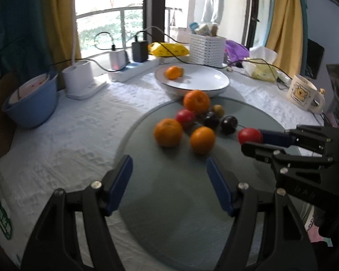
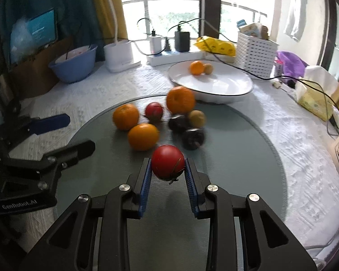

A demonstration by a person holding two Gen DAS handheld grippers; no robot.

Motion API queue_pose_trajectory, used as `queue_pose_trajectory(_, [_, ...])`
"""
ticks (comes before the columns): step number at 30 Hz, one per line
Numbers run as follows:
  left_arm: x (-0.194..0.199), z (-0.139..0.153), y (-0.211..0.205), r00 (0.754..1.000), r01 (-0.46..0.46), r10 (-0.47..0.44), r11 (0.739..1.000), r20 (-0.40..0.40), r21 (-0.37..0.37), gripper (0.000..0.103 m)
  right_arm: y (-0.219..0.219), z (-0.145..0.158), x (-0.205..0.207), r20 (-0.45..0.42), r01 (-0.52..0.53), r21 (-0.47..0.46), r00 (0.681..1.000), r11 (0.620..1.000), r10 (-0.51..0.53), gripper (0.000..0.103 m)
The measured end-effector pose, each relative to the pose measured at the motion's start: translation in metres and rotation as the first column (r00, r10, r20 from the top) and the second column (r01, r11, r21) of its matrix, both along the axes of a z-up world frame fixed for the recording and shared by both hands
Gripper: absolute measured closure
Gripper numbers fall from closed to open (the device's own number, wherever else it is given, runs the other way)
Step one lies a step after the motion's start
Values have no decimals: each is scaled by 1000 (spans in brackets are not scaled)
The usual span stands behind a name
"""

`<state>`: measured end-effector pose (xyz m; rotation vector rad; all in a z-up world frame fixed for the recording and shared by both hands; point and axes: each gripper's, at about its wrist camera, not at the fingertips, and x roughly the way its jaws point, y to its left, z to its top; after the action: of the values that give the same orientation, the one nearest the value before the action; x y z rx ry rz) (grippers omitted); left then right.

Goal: Organize fruits
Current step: 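Grasp an orange with the left gripper while the right gripper holds the tomato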

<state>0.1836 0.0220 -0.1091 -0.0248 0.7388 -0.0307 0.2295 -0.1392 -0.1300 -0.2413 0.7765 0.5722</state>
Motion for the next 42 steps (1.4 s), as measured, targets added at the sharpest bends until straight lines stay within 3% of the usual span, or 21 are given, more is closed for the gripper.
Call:
queue_pose_trajectory(16, [47, -12, -38, 996, 59, -56, 997, -72, 49, 34, -58, 3, 27, 0, 103, 51, 995, 993, -103, 71])
queue_pose_trajectory(21, [54, -8, -45, 996, 74, -71, 994, -48, 85, 34, -64, 4, 34, -3, 116, 59, 993, 992, -116, 71])
queue_pose_trajectory(25, [54, -8, -50, 995, 96, -91, 989, -45, 115, 57, -65, 4, 37, -5, 120, 63, 993, 991, -120, 71])
queue_pose_trajectory(32, [50, -16, -63, 988, 147, -137, 972, -64, 184, 59, -64, 3, 33, -5, 115, 60, 993, 992, -115, 71])
queue_pose_trajectory(34, [50, -15, -61, 989, 146, -138, 975, -60, 167, 60, -63, 5, 31, -2, 116, 61, 993, 991, -117, 71])
queue_pose_trajectory(36, [50, -13, -57, 991, 131, -123, 979, -57, 159, 71, -63, 6, 30, 1, 117, 61, 993, 991, -117, 71])
queue_pose_trajectory(42, [46, -7, -46, 990, 128, -123, 989, -71, 68, 72, -64, 12, 25, 19, 122, 58, 992, 991, -124, 71])
